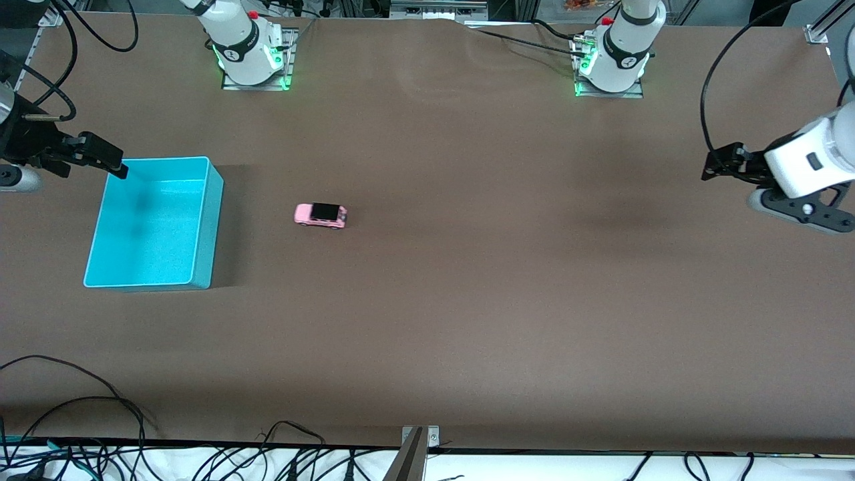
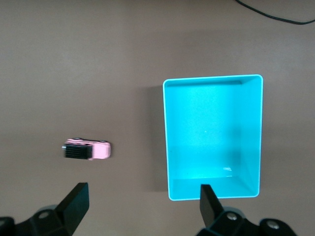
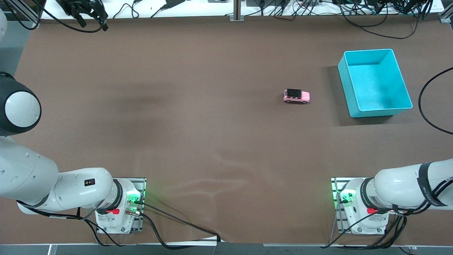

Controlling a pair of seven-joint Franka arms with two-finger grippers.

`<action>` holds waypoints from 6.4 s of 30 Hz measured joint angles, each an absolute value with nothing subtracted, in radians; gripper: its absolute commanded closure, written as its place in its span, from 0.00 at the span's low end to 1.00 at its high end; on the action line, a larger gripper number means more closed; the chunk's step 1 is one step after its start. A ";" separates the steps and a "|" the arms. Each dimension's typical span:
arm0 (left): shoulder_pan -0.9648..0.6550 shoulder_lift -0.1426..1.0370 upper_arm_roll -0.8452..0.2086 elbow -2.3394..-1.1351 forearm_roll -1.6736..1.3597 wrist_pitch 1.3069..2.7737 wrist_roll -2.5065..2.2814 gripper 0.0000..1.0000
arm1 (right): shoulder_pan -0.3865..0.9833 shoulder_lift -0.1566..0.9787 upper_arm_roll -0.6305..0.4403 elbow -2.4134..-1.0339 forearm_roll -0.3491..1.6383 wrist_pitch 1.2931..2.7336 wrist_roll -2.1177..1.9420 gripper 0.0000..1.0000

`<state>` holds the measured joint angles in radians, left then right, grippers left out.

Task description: Wind and store pink jeep toy

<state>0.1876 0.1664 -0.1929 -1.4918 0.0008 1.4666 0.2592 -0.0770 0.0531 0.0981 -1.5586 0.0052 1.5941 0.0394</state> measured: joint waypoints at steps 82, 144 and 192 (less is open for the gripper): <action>0.013 0.026 -0.050 -1.604 0.011 1.554 0.179 0.00 | -0.021 0.216 0.142 -2.182 0.112 2.206 -1.246 0.00; -0.004 0.026 -0.059 -1.596 0.011 1.551 0.178 0.00 | -0.020 0.201 0.238 -2.310 0.113 2.545 -1.438 0.92; -0.002 0.026 -0.057 -1.596 0.011 1.521 0.177 0.00 | -0.035 0.191 -0.244 -2.327 0.113 2.233 -1.896 0.90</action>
<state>-0.0018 0.0259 -0.0567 -1.5963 0.0113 1.5209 0.1771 -0.0354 0.1912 -0.2436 -2.3270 0.1130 2.2333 -1.8961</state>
